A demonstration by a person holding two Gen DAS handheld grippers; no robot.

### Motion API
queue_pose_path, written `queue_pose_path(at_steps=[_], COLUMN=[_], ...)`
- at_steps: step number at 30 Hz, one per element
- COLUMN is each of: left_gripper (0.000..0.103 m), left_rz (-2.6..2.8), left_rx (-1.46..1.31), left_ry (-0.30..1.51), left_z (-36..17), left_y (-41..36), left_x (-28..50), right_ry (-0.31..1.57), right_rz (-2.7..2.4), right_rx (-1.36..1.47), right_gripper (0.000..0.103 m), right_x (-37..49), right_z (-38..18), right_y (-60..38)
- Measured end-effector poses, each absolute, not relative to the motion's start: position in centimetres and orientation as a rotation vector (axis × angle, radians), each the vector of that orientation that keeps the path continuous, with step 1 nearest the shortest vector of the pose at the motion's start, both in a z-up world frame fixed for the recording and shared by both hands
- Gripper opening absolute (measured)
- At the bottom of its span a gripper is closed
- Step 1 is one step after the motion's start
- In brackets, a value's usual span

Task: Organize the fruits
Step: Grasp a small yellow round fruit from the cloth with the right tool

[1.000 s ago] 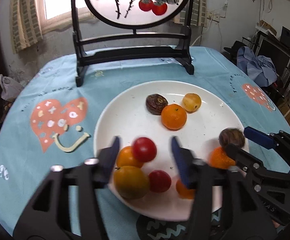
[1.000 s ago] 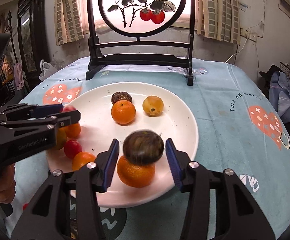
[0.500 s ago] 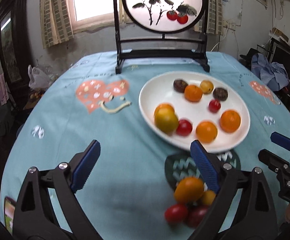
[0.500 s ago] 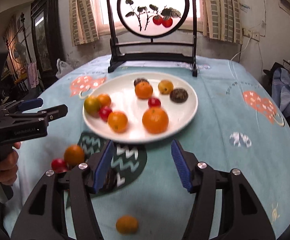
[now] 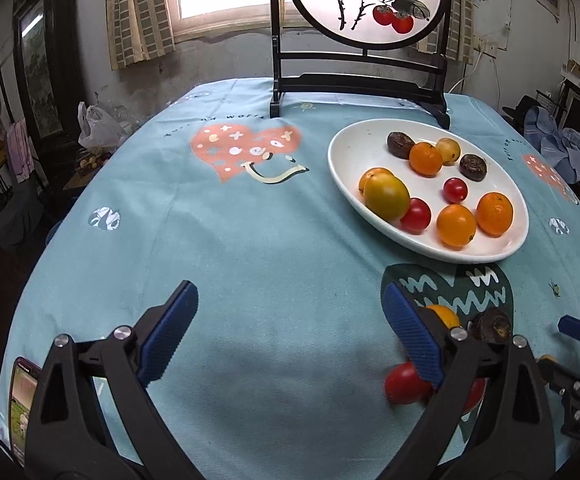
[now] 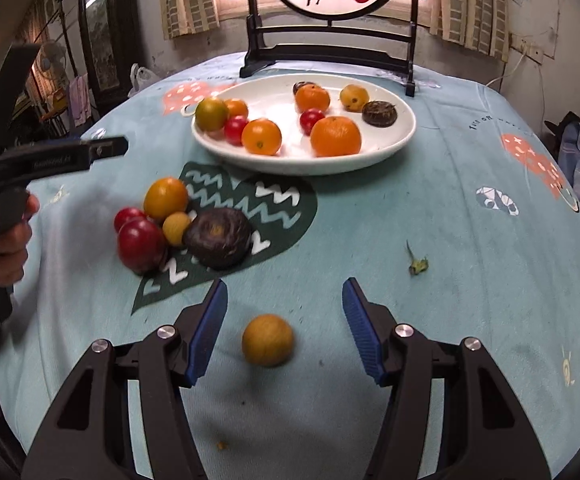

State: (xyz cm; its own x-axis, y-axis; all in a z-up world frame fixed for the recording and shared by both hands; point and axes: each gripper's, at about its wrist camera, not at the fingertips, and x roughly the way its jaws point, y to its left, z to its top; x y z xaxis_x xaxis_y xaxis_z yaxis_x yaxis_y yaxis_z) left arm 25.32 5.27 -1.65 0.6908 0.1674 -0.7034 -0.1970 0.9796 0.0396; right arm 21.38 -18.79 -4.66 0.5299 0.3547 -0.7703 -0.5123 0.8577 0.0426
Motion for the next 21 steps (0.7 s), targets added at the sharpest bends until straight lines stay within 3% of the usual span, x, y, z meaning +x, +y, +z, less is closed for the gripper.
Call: queue_pose_path(at_steps=[11,21], left_gripper=[0.096,0.096], left_rz=[0.22,0.234], left_rx=[-0.02,-0.039], left_ry=[0.773,0.777], left_z=[-1.5,-1.7], left_y=[5.3,6.2], left_x=[25.1,24.6], right_ry=[0.905,0.951], right_rz=[0.568,0.562], right_rx=[-0.226,-0.218], right_gripper=[0.059,0.047], right_x=[20.6,21.0], right_z=[-5.2,-5.9], right_y=[-18.4,-18.6])
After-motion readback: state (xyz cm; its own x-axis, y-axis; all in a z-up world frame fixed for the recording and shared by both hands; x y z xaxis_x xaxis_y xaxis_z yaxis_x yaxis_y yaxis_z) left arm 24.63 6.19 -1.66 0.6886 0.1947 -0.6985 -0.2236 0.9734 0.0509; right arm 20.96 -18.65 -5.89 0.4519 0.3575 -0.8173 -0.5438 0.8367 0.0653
